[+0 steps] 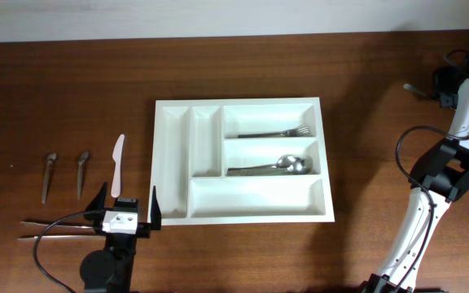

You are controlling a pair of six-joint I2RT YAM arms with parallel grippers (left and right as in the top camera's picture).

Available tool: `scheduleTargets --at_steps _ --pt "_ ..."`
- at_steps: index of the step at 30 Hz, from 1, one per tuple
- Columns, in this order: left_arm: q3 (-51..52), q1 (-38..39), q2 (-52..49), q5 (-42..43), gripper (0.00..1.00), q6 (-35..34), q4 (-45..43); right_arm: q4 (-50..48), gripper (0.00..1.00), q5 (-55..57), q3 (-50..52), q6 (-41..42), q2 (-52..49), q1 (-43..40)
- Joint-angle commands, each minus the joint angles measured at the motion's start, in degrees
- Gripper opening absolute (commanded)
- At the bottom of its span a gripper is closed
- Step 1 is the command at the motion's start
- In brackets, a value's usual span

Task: Pack container
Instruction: 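Move the right gripper over the last silver fork on the right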

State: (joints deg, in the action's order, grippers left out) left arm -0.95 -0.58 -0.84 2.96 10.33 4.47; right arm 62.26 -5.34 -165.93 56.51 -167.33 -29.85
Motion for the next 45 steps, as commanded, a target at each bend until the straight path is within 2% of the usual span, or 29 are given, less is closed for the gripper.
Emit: scheduleTargets --at_steps 1,8,20,25,30,37,39,42,44,45 --pt "0.5 -0.3 0.4 -0.4 0.99 0.9 -0.2 1.4 0.04 1.1 0.5 -0.6 -1.6 0.6" --pt "0.5 -0.3 0.4 -0.4 0.99 0.9 -0.2 6.6 0.04 1.8 0.5 -0.6 -1.6 0.5" --pt "0.5 -0.3 0.4 -0.4 0.99 0.9 -0.2 23.8 0.04 16.2 0.5 -0.2 -1.6 0.5" --pt "0.5 -0.3 0.4 -0.4 0.99 0.9 -0.2 26.5 0.04 16.1 0.5 0.1 -1.6 0.5" --pt "0.5 -0.3 0.4 -0.4 0.99 0.9 -0.2 23.6 0.26 10.6 0.4 0.0 -1.3 0.5" --pt "0.5 -0.3 0.4 -0.4 0.99 0.9 -0.2 17.0 0.28 3.4 -3.2 -1.2 1.6 0.4" --pt "0.5 -0.3 0.4 -0.4 0.99 0.9 -0.2 14.9 0.34 2.5 -5.4 -3.9 2.7 0.4" --pt "0.5 -0.3 0.4 -0.4 0.99 0.9 -0.2 14.4 0.55 2.6 -9.1 -6.9 4.3 0.4" --pt "0.5 -0.3 0.4 -0.4 0.99 0.9 -0.2 15.4 0.75 3.0 -11.7 -7.4 5.3 0.3" --pt "0.5 -0.3 0.4 -0.4 0.99 0.9 -0.2 16.0 0.95 3.1 -13.3 -8.4 5.9 0.2"
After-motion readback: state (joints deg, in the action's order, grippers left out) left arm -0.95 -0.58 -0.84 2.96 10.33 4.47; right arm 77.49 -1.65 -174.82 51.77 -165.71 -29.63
